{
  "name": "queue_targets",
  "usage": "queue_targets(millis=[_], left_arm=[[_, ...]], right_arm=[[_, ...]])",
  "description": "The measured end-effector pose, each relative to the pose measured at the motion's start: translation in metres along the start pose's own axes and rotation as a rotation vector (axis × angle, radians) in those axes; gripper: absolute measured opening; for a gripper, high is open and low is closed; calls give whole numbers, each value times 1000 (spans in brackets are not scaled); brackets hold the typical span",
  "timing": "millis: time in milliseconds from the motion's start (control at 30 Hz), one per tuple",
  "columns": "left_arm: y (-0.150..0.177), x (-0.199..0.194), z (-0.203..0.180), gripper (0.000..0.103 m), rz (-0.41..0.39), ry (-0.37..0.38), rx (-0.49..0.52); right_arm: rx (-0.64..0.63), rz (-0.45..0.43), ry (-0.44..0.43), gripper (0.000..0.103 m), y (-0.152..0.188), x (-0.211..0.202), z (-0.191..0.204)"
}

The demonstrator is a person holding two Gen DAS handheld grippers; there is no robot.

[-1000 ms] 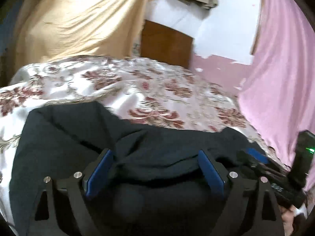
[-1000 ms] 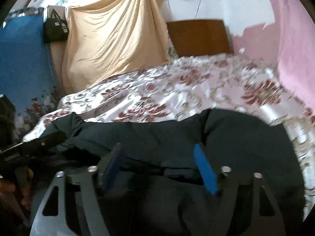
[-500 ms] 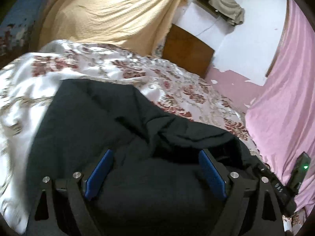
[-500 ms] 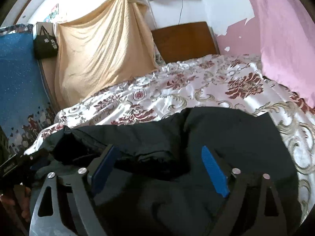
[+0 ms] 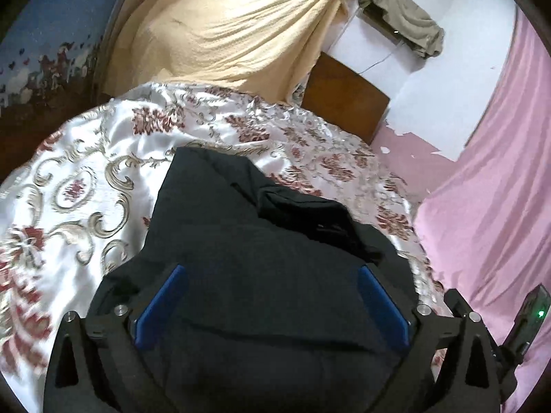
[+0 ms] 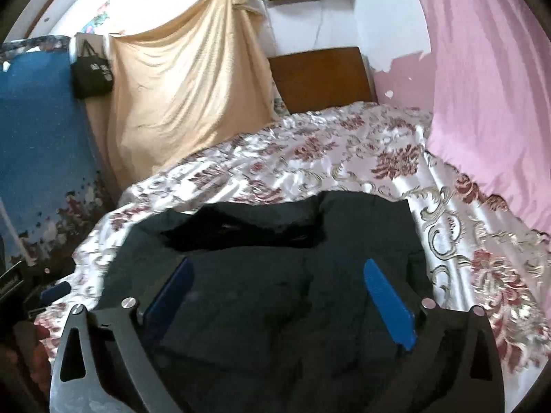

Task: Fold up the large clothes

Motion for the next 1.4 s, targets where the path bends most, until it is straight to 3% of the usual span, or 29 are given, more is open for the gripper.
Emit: queue_targets(millis=[233,500,733,1400], left_arm=[[15,-80,-28,103,-53,-35,96],[39,-150,-21,103,-83,-90,174],[76,-174,-7,103,-57,-132,204],[149,-210,3,103,-49,-250,406]], right_arm=[[-86,-38,-29,100,-13,-81,30],[-152,-19,-24,100,0,-163,36],[-157,6,-25,100,24,-206,40],[-282,136,-10,100,109,-258,41]])
Point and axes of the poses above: each gripper's, at about its wrist camera, not at the fingertips, and x roughly the way its jaws point, z to its left, y to its underside, the point moved 6 cm from there along x, roughly the way its jaws point, and after that the axes turned 10 degrees about -x, right-handed, at the moved point
